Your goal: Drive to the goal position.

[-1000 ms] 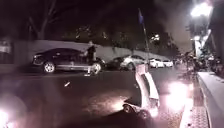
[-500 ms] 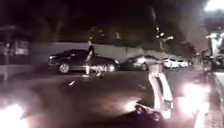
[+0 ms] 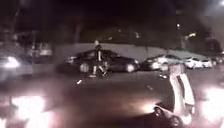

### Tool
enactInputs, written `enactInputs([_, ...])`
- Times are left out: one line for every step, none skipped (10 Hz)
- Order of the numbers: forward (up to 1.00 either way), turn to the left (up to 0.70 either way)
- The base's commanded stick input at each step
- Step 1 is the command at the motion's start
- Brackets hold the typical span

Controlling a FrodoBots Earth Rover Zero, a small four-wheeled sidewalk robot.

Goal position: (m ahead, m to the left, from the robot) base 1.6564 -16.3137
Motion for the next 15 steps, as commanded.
enactInputs([0.00,0.00])
enactInputs([0.00,0.00])
enactInputs([0.00,0.00])
enactInputs([0.00,0.00])
enactInputs([0.00,0.00])
enactInputs([0.00,0.00])
enactInputs([0.00,0.00])
enactInputs([0.04,0.00])
enactInputs([0.45,0.00])
enactInputs([0.45,0.00])
enactInputs([0.45,0.00])
enactInputs([0.45,0.02])
enactInputs([0.45,0.27])
enactInputs([0.45,0.23])
enactInputs([0.45,0.00])
